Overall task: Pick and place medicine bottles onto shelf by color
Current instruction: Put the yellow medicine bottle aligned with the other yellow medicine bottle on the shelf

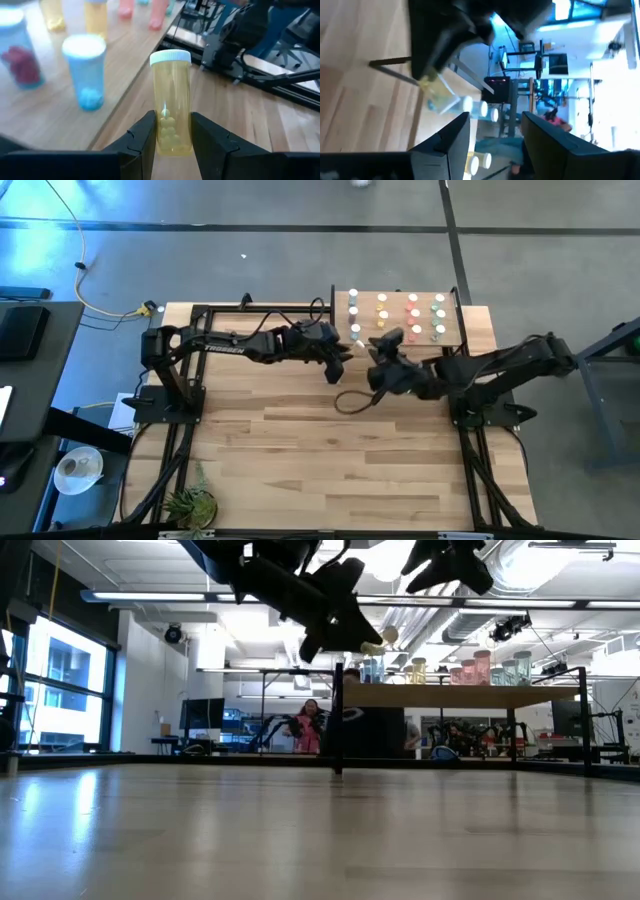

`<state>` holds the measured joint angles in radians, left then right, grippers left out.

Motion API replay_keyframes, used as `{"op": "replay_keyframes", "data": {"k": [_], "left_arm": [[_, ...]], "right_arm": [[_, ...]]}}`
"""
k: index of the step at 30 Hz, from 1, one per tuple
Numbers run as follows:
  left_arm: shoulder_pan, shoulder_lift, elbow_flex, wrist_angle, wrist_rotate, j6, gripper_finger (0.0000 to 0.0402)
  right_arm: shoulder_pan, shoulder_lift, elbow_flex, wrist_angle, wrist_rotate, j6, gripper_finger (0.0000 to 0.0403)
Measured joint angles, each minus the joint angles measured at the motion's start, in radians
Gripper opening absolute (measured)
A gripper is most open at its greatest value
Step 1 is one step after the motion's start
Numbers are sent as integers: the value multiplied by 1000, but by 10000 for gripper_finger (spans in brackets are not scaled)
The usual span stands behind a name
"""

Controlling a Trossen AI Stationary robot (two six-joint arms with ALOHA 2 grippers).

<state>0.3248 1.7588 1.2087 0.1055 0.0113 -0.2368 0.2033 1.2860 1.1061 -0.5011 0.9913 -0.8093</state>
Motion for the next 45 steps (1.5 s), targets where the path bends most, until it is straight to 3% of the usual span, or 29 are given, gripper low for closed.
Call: {"op": "replay_keyframes", "data": {"k": [3, 9, 20, 23, 36, 45], "left_arm": [[-11, 0, 0, 39, 2, 33, 103], [-40, 0, 0, 120, 3, 97, 103], [-79, 0, 0, 227, -1, 192, 103], [-89, 0, 0, 261, -1, 228, 103], [-111, 1, 0, 371, -1, 327, 103], [-110, 1, 0, 419, -1, 369, 103]], "right_arm": [[-37, -51, 0, 2, -52, 40, 170], [-142, -157, 0, 8, -272, 159, 170], [-335, -294, 0, 18, -905, 550, 170], [-365, -295, 0, 28, -1031, 641, 170], [-409, -291, 0, 49, -1158, 719, 170], [-409, -291, 0, 50, -1158, 742, 170]]}}
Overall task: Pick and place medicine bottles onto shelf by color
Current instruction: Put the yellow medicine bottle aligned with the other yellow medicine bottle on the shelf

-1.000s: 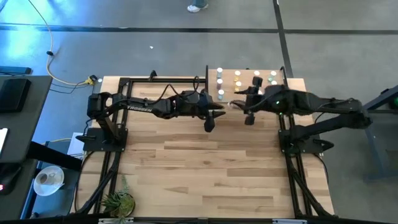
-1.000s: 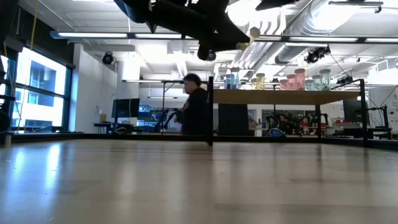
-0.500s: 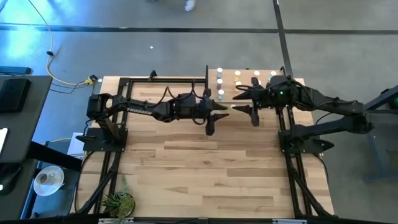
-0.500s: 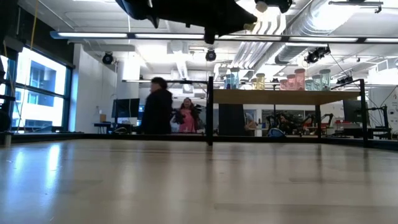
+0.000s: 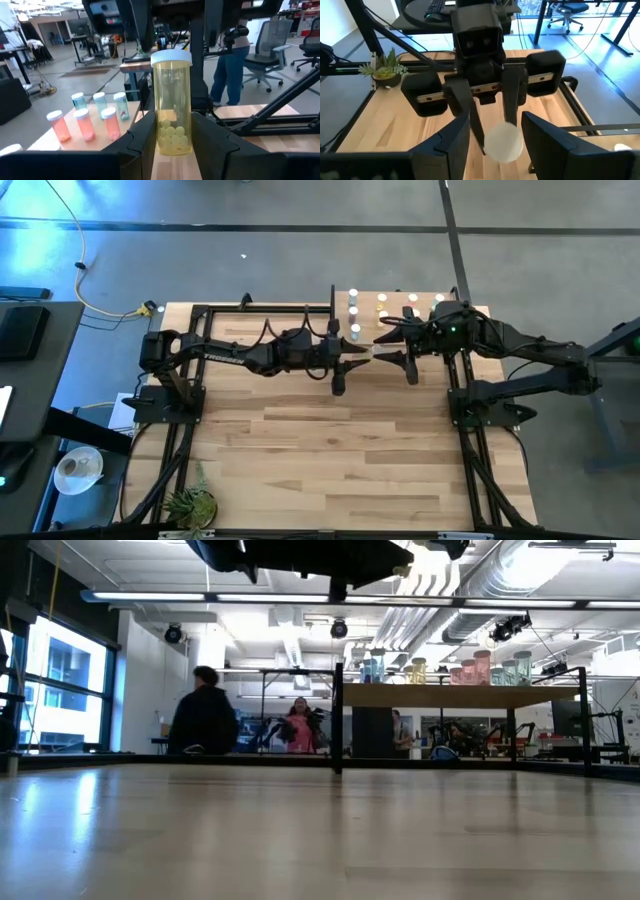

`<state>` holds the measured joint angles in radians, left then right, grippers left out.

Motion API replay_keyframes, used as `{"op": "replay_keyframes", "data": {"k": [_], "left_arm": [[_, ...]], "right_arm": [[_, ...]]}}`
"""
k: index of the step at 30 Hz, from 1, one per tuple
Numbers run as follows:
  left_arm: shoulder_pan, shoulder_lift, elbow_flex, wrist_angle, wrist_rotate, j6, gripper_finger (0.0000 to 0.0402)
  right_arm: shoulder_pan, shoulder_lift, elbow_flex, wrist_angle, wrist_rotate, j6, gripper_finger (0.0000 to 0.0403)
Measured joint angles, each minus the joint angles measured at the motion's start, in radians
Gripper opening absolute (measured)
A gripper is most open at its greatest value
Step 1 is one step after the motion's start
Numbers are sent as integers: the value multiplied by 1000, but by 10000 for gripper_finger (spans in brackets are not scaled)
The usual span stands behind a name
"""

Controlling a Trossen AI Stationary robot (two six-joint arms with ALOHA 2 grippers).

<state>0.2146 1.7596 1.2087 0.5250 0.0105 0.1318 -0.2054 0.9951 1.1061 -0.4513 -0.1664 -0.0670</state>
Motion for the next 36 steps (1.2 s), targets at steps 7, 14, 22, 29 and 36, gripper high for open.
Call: {"op": "replay_keyframes", "data": {"k": [7, 14, 22, 29, 36], "left_arm": [[0, 0, 0, 33, 0, 4, 103], [1, 0, 0, 56, 0, 30, 103], [11, 0, 0, 55, 1, 30, 103], [12, 0, 0, 42, 0, 29, 103], [12, 0, 0, 41, 0, 29, 103]], "right_arm": [[0, 0, 0, -20, 1, -1, 170], [0, 0, 0, -21, 4, -11, 169], [0, 26, 0, -5, 5, 2, 136], [0, 63, 0, 1, 10, -9, 96], [0, 61, 0, 6, 7, -11, 96]]}}
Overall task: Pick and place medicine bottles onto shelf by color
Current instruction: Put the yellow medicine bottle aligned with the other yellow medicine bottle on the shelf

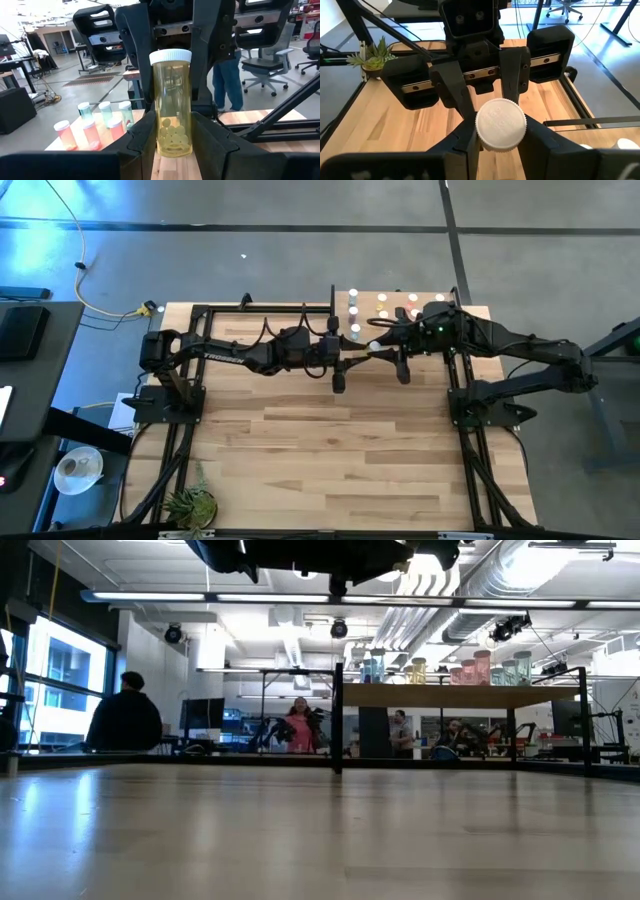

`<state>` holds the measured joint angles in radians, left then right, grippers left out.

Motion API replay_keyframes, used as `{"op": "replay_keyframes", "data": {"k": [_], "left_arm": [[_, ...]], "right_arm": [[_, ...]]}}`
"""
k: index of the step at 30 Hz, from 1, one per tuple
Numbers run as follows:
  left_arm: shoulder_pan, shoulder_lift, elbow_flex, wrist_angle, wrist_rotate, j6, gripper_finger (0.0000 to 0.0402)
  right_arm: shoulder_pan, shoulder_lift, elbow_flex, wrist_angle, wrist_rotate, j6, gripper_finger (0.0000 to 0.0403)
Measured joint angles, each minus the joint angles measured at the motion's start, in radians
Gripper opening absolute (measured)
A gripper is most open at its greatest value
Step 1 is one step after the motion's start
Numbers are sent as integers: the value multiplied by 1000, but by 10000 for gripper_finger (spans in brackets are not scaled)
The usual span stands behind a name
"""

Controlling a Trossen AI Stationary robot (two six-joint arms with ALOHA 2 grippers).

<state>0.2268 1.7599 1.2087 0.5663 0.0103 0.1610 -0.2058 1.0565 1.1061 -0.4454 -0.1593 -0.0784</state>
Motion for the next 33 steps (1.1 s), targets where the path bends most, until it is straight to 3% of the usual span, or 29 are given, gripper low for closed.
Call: {"op": "replay_keyframes", "data": {"k": [11, 18, 23, 28, 33], "left_arm": [[2, 0, 0, 0, 0, 37, 110], [2, 0, 0, -16, -9, 63, 157], [2, 0, 0, -24, -147, 89, 188], [2, -3, 0, -36, -293, 162, 192], [-5, -25, 1, -97, -320, 191, 189]], "right_arm": [[0, -2, 0, -2, -1, 8, 96], [1, -42, 0, -20, 71, -7, 97], [1, -92, 0, -55, 125, 20, 97], [1, -134, 0, -132, 188, 27, 97], [1, -152, -41, -155, 301, 37, 97]]}}
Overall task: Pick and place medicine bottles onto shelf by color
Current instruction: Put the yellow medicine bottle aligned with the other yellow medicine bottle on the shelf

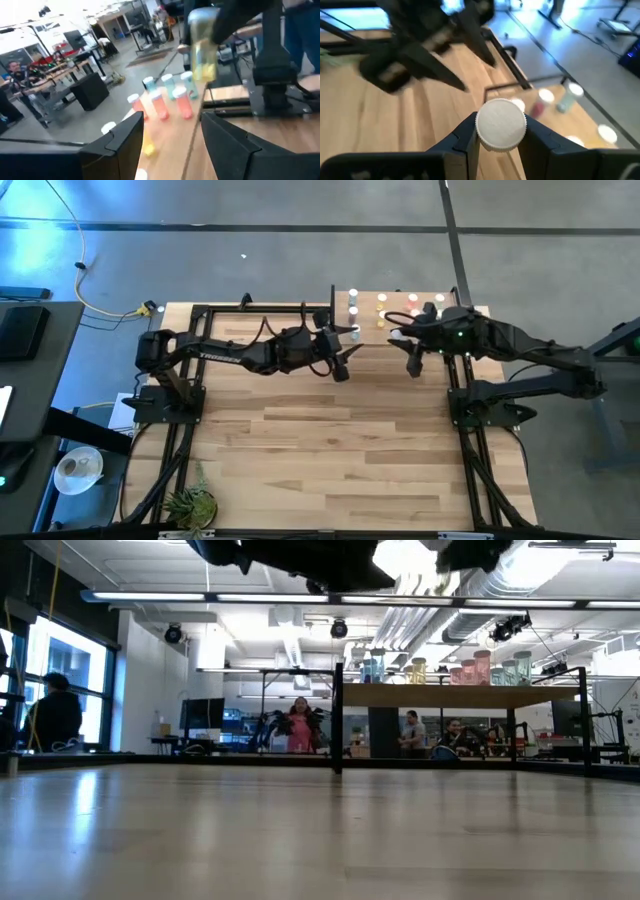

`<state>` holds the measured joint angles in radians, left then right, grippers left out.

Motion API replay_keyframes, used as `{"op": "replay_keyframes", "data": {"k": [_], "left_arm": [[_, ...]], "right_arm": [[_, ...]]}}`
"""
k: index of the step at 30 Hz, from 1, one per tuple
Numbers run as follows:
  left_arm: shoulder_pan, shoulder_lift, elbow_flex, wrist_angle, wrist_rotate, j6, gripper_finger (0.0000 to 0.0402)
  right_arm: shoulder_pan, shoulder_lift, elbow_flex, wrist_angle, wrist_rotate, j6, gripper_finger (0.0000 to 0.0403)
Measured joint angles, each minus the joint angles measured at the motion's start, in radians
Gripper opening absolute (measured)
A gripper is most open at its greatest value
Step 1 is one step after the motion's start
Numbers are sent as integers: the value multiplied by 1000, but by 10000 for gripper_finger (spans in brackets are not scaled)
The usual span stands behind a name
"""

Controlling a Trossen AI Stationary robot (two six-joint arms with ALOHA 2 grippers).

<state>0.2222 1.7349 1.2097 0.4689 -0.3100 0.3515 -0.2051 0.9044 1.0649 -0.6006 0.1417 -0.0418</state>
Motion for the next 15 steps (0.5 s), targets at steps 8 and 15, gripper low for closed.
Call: {"op": "replay_keyframes", "data": {"k": [8, 15], "left_arm": [[-7, -84, 0, -120, 41, -8, 188], [-6, -163, 0, -250, 124, -53, 188]], "right_arm": [[-46, -2, -120, 64, 23, 69, 97], [-135, 17, -191, 116, 24, 132, 97]]}}
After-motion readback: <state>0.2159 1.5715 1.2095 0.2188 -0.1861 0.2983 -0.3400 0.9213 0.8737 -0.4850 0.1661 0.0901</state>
